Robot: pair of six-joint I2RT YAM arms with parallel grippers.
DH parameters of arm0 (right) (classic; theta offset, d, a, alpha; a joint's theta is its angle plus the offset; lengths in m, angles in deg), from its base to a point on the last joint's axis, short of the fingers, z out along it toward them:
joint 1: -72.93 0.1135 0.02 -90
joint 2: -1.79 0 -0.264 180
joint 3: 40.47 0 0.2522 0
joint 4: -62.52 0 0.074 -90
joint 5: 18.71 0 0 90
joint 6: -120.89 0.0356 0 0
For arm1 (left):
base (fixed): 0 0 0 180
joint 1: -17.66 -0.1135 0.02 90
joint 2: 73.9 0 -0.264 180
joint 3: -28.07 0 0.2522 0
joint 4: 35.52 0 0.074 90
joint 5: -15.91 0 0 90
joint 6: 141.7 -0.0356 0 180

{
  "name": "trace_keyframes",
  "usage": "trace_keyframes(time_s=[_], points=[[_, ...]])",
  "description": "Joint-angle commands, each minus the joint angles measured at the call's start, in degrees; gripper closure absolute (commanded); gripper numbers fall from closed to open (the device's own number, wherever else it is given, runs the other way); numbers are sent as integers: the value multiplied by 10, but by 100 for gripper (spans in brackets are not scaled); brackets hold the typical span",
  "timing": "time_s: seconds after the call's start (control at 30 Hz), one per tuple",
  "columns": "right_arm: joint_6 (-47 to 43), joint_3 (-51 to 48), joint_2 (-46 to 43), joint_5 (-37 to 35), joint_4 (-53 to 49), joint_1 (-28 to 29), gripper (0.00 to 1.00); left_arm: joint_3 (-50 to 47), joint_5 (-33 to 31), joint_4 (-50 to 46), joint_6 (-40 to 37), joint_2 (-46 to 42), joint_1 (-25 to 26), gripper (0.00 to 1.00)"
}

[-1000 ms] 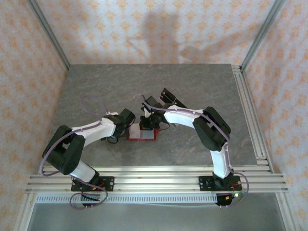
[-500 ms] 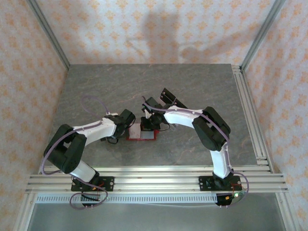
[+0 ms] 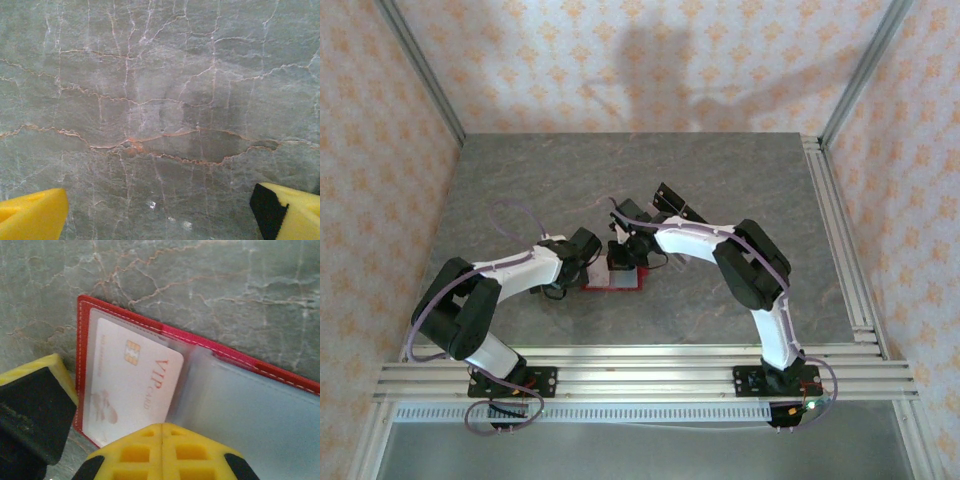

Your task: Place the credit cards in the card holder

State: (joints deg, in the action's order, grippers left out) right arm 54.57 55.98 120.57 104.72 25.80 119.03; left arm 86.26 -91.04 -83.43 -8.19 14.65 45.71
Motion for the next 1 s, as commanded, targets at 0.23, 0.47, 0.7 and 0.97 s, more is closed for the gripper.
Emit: trace_keyframes(time_s=[0.23,0.47,0.7,0.97], points=[[-15,28,16,0,-29,7,100,-20,0,7,6,7,-4,3],[-22,5,-12,-20,-29,-1,100,-18,-13,-5,16,-5,-4,3],[-20,-10,-10,-18,-22,-6,100,-16,-22,-16,19,-12,-4,3],[-19,6,5,-3,-22,-6,100,-16,-8,-8,18,3,-4,3]])
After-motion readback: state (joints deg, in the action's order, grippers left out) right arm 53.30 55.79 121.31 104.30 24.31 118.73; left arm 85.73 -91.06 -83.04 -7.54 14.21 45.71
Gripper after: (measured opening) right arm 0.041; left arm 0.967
